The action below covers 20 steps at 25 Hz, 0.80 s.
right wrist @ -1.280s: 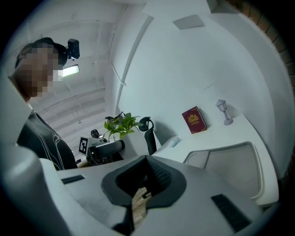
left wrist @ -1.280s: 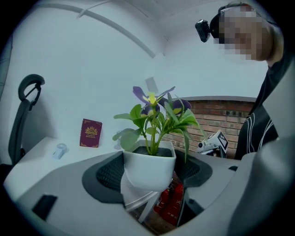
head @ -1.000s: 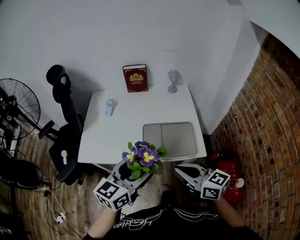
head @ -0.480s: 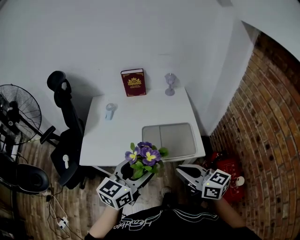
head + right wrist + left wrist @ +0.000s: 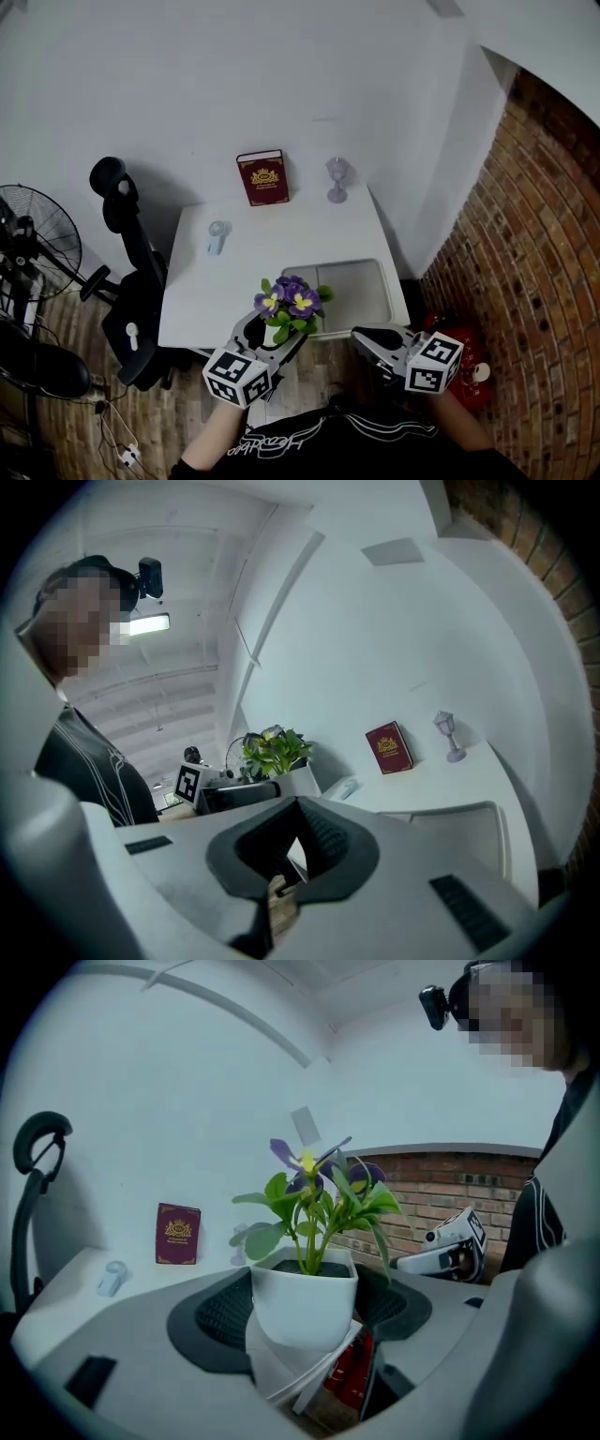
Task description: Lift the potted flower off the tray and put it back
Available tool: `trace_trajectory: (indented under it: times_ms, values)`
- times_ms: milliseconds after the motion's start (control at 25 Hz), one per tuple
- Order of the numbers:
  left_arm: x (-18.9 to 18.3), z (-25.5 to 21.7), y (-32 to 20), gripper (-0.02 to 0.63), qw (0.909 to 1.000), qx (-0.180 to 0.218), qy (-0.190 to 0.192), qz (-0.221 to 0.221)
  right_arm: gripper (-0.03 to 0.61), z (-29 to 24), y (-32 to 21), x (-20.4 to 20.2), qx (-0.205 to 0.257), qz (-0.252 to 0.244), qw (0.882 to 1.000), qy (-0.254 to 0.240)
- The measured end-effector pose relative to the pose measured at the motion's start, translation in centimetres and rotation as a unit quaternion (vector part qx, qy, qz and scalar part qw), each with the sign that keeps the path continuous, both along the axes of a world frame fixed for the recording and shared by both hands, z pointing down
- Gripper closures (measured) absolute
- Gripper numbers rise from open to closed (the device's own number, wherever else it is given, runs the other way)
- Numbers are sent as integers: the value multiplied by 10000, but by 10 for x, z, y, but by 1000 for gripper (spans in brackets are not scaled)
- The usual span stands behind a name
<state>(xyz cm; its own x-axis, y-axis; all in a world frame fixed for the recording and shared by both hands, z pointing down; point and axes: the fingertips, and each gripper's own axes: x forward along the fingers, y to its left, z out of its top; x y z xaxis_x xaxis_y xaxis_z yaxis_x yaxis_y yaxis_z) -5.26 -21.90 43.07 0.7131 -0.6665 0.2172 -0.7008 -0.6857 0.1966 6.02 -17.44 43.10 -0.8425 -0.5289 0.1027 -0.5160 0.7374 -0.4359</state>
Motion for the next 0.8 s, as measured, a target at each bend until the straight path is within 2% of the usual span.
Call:
trace_trajectory:
  times_ms: [400,800]
  values:
    - [16,33,-73,262,9992,-29,-346,-214,577,-4,-57,18,70,-74,9999,104]
    - [14,107,-134,262,9945,-451,-660,-683,577,21,-105,38,-104,-163,9996,206]
